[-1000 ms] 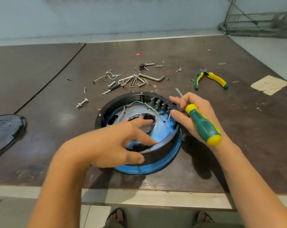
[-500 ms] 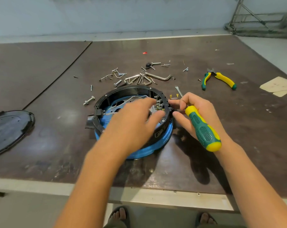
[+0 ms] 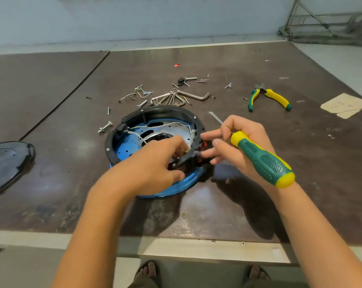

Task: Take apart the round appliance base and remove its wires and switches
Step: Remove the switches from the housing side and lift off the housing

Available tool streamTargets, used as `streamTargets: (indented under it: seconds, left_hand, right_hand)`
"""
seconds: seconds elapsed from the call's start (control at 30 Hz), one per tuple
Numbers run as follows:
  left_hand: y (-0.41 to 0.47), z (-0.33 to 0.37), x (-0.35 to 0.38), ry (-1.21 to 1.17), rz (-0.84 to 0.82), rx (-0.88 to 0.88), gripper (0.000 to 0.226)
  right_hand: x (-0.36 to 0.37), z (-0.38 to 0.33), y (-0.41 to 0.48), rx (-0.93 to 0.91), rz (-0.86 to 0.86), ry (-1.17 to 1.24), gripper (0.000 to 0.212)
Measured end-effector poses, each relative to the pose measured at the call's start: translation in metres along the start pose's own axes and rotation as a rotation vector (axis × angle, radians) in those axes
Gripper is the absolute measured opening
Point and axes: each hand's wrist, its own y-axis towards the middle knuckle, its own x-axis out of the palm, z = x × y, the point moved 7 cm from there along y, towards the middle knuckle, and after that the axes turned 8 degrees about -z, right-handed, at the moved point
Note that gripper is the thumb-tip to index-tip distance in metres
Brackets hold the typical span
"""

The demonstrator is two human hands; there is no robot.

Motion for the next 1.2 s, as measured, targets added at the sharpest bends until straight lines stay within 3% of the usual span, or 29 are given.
streamTargets:
  seconds: [0.13, 0.3, 0.37, 0.47, 0.77, 0.9, 1.07, 1.2]
  left_hand:
    - [-0.007, -0.006, -0.008, -0.014, 0.024, -0.004, 0.035]
    - [0.002, 0.010, -0.006, 0.076, 0.268, -0.124, 0.084]
    - [0.005, 0.014, -0.003, 0.121, 0.291, -0.095, 0.072]
    - [0.010, 0.020, 0.003, 0.132, 0.202, 0.008, 0.046]
    - [-0.008, -0.023, -0.015, -0.007, 0.028, -0.068, 0.042]
    - [-0.004, -0.016, -0.015, -0.005, 0.138, -0.070, 0.071]
    - [0.010, 0.004, -0.008, 0.132, 0.327, -0.040, 0.040]
    - [0.007, -0.004, -0.009, -0.028, 0.272, 0.063, 0.031]
  right_hand:
    - [0.015, -0.003, 0.001, -0.006, -0.057, 0.013, 0.032]
    - [0.007, -0.008, 0.003, -0.017, 0.043, 0.047, 0.028]
    - [0.003, -0.006, 0.003, 0.006, 0.079, 0.083, 0.024]
    - [-0.001, -0.002, 0.002, 0.036, 0.118, 0.069, 0.016]
    - [-0.007, 0.008, 0.002, 0.054, 0.134, 0.247, 0.012]
    - [-0.004, 0.008, 0.004, 0.049, 0.085, 0.266, 0.022]
    - [-0.004, 0.005, 0.004, 0.003, 0.091, 0.265, 0.027]
    - [-0.012, 0.001, 0.002, -0.060, 0.114, 0.295, 0.027]
